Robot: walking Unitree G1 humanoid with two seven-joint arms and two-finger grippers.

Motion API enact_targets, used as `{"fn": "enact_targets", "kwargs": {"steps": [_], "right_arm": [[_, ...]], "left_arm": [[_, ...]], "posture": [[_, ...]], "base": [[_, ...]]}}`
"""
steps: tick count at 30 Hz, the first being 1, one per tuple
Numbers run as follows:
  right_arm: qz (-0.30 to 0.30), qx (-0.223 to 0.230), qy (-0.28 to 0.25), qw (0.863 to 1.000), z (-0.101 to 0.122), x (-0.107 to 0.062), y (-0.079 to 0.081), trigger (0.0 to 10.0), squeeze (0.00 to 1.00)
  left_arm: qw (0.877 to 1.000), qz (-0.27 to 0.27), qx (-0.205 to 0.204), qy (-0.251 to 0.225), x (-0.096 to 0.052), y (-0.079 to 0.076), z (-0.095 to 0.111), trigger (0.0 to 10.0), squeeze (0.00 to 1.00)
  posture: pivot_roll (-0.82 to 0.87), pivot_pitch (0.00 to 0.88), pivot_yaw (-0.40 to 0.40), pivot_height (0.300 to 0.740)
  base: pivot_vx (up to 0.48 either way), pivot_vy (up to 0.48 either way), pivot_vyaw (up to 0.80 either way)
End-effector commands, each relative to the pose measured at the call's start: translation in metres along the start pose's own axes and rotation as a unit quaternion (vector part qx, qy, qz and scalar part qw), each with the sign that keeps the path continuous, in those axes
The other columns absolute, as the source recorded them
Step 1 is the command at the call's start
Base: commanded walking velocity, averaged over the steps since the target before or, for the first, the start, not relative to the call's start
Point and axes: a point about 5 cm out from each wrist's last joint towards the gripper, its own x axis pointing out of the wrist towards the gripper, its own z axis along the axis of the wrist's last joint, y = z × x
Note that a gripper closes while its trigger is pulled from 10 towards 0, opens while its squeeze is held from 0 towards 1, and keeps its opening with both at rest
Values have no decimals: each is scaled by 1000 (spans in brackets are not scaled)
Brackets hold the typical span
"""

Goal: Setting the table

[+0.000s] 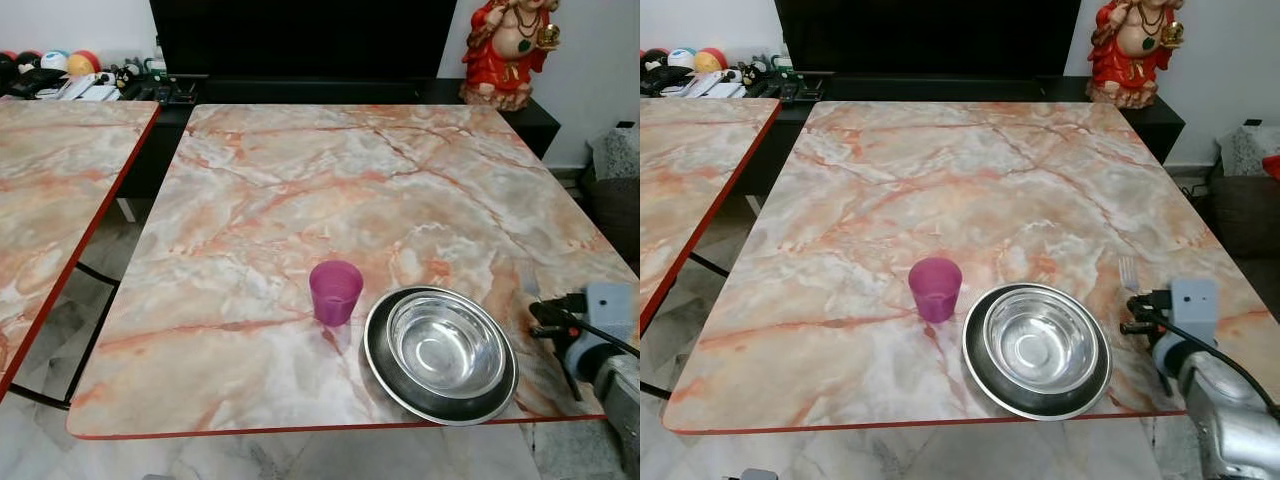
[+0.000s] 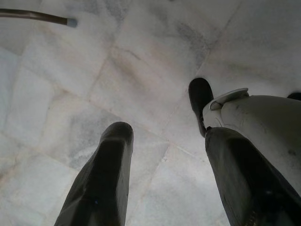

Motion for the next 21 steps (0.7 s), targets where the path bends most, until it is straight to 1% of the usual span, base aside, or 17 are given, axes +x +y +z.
{"fn": "enact_targets", "kwargs": {"steps": [1, 6, 10, 14, 16, 21], "right_arm": [[4, -3, -3, 1000, -1, 5, 2, 10000, 0], [6, -5, -4, 1000, 1, 12, 6, 10000, 0], [6, -7, -6, 1000, 1, 14, 5, 10000, 0], [-5, -16, 5, 1000, -4, 16, 2, 10000, 0], [-15, -3, 10, 1000, -11, 16, 0, 10000, 0], [-15, 0, 12, 1000, -14, 16, 1, 10000, 0]], "left_arm": [[1000, -3, 5, 15, -2, 1, -8, 10000, 0], [1000, -3, 4, 15, -2, 1, -8, 10000, 0], [1000, -2, 4, 15, -2, 2, -9, 10000, 0], [1000, -3, 6, 16, -2, 1, -10, 10000, 0], [1000, -4, 6, 16, -3, 1, -10, 10000, 0], [1000, -5, 7, 15, -2, 1, -10, 10000, 0]], "posture": [[-41, 178, 5, 740], [-36, 181, 5, 740], [-32, 183, 5, 740], [-35, 184, 4, 740], [-35, 186, 5, 740], [-35, 186, 8, 740]], "base": [[0, 0, 0], [0, 0, 0], [0, 0, 0], [0, 0, 0], [0, 0, 0], [0, 0, 0]]}}
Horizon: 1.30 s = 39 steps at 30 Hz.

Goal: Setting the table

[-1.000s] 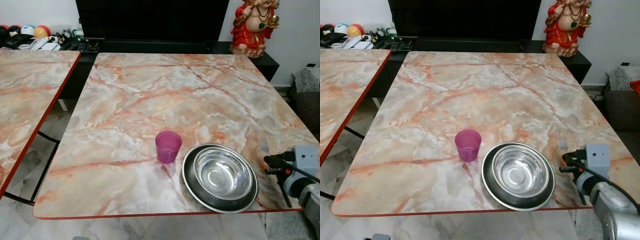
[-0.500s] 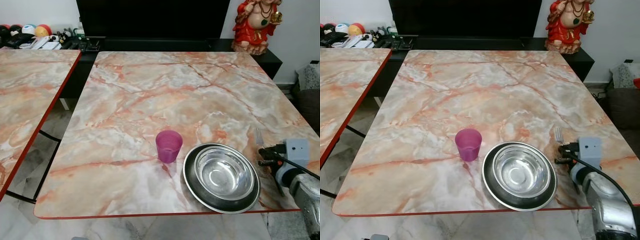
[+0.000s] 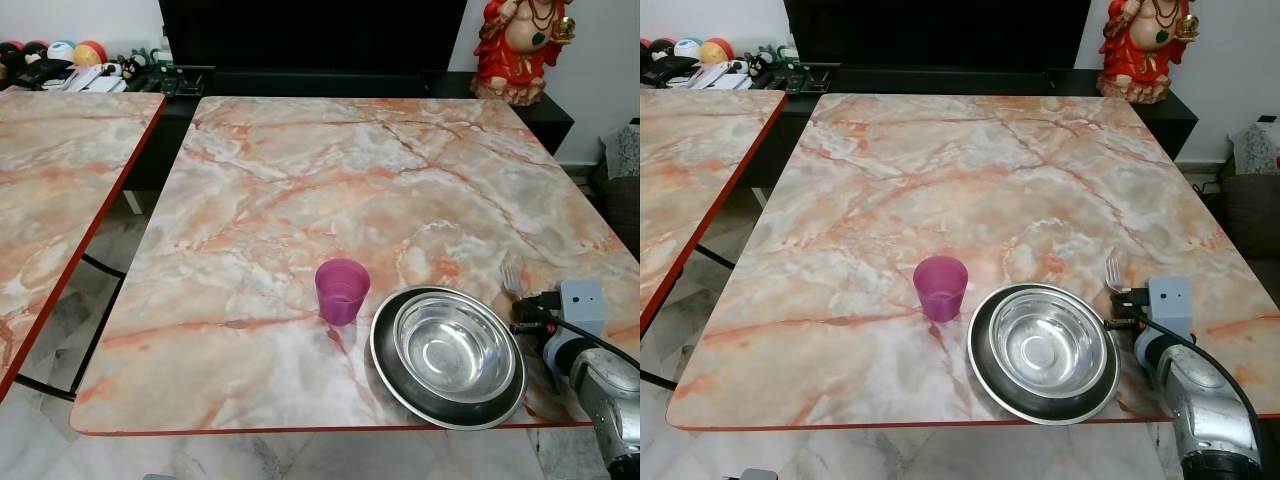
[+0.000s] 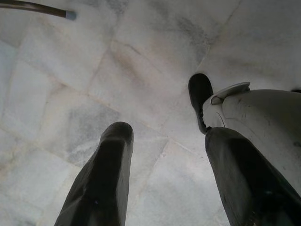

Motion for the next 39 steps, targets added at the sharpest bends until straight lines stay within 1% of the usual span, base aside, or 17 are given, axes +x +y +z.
{"fn": "enact_targets", "kwargs": {"steps": [1, 11, 15, 24, 25, 33, 39], "right_arm": [[-5, 5, 2, 1000, -4, -1, -2, 10000, 0], [-2, 6, 1, 1000, -3, 1, 1, 10000, 0], [2, 7, 9, 1000, -8, 0, 4, 10000, 0], [3, 8, 12, 1000, -9, 0, 4, 10000, 0], [2, 7, 13, 1000, -9, 0, 4, 10000, 169], [-9, 4, 11, 1000, -7, -1, -2, 10000, 161], [-9, 5, 10, 1000, -7, -2, -2, 10000, 165]], "left_arm": [[1000, -1, 7, 15, -2, 1, -9, 10000, 0], [1000, -1, 8, 15, -2, 2, -8, 10000, 0], [1000, -2, 8, 14, -2, 2, -8, 10000, 0], [1000, -1, 8, 14, -2, 1, -8, 10000, 0], [1000, -1, 8, 14, -2, 1, -8, 10000, 0], [1000, -1, 8, 15, -2, 2, -8, 10000, 0], [1000, -2, 9, 14, -2, 2, -8, 10000, 0]], "posture": [[-35, 186, 8, 740], [-32, 189, 9, 740], [-32, 189, 9, 740], [-31, 188, 8, 740], [-31, 189, 8, 740], [-32, 188, 10, 740], [-31, 188, 10, 740]], "base": [[0, 0, 0], [0, 0, 0], [0, 0, 0], [0, 0, 0], [0, 0, 0], [0, 0, 0], [0, 0, 0]]}}
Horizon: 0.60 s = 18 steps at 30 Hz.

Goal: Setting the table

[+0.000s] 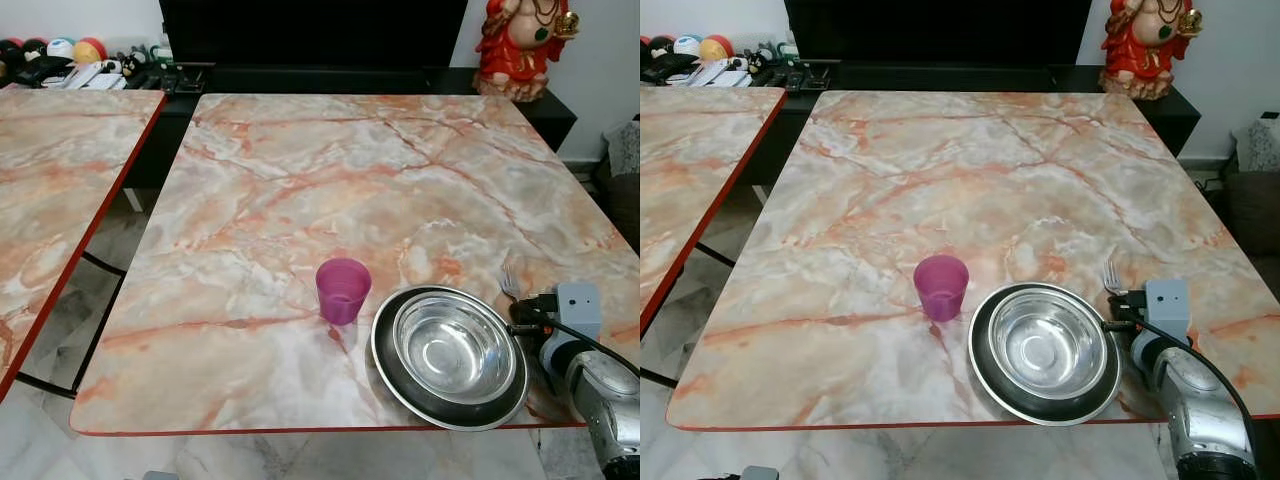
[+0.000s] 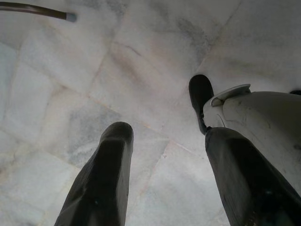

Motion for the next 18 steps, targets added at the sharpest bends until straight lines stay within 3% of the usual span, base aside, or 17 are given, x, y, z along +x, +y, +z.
{"fn": "enact_targets", "kwargs": {"steps": [1, 8, 9, 18], "right_arm": [[-7, 0, 11, 1000, -4, -2, -5, 10000, 169], [-6, -2, 6, 1000, -2, -2, -4, 10000, 173], [-6, -2, 5, 1000, -1, -2, -4, 10000, 224], [-4, -8, 3, 1000, 1, -2, -3, 10000, 216]], "left_arm": [[1000, -1, 7, 21, -3, 2, -11, 10000, 0], [1000, 0, 8, 22, -3, 2, -11, 10000, 0], [1000, 0, 7, 22, -3, 2, -11, 10000, 0], [1000, 0, 7, 23, -3, 2, -11, 10000, 0]], "posture": [[-31, 188, 10, 740], [-31, 188, 11, 740], [-31, 188, 11, 740], [-30, 188, 11, 740]], "base": [[0, 0, 0], [0, 0, 0], [0, 0, 0], [0, 0, 0]]}}
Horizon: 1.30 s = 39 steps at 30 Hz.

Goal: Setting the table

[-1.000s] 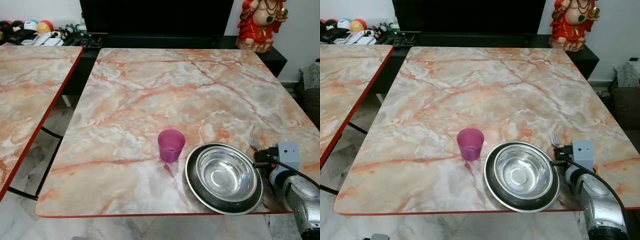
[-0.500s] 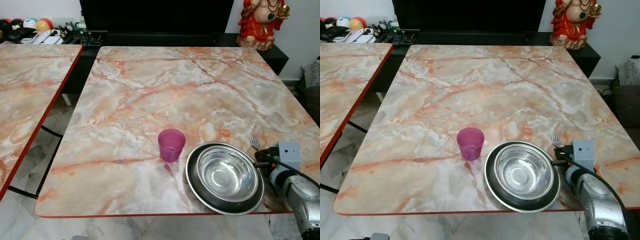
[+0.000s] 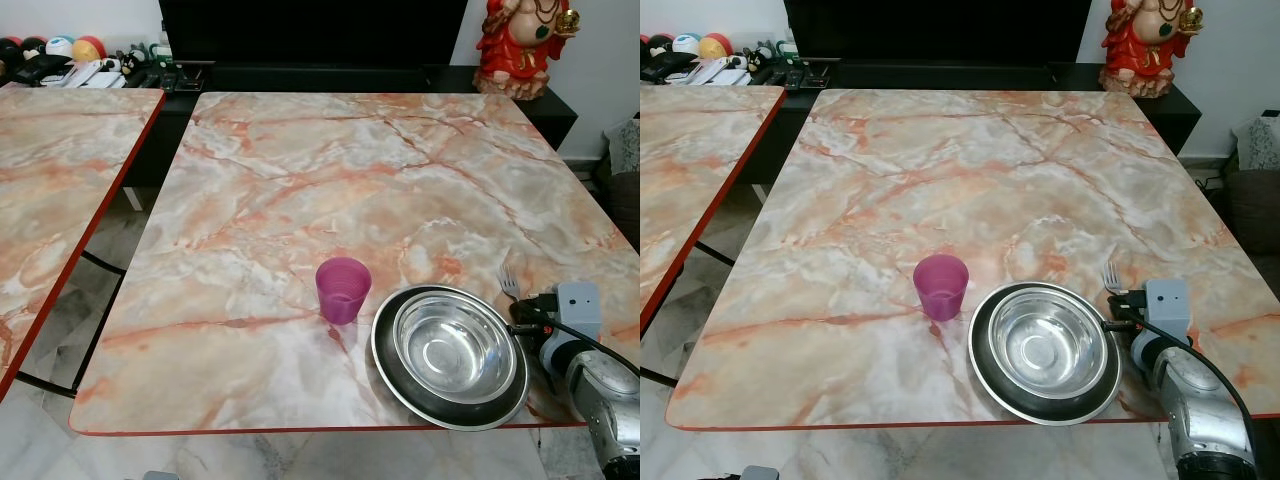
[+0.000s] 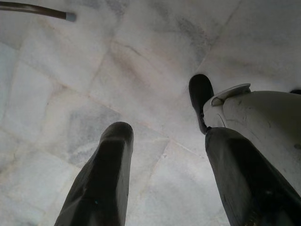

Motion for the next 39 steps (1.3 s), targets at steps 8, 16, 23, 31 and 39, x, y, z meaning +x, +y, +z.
{"fn": "enact_targets", "kwargs": {"steps": [8, 16, 23, 31, 39], "right_arm": [[-6, -5, 1, 1000, 1, -1, -2, 10000, 537], [-6, -6, 1, 1000, 0, -1, -2, 10000, 376], [-7, -8, 2, 1000, 0, -1, -2, 10000, 0], [-6, -6, -7, 1000, 3, -1, 0, 10000, 0], [-21, 0, -42, 999, 15, 0, -3, 10000, 0]], "left_arm": [[1000, 0, 9, 23, -3, 2, -12, 10000, 0], [1000, 1, 9, 24, -3, 3, -12, 10000, 0], [1000, 1, 9, 23, -3, 3, -11, 10000, 0], [1000, 1, 9, 24, -3, 3, -11, 10000, 0], [1000, 1, 8, 24, -3, 3, -11, 10000, 0]], "posture": [[-30, 188, 13, 740], [-31, 187, 14, 740], [-30, 187, 15, 740], [-31, 186, 15, 740], [-30, 185, 14, 740]], "base": [[0, 0, 0], [0, 0, 0], [0, 0, 0], [0, 0, 0], [0, 0, 0]]}}
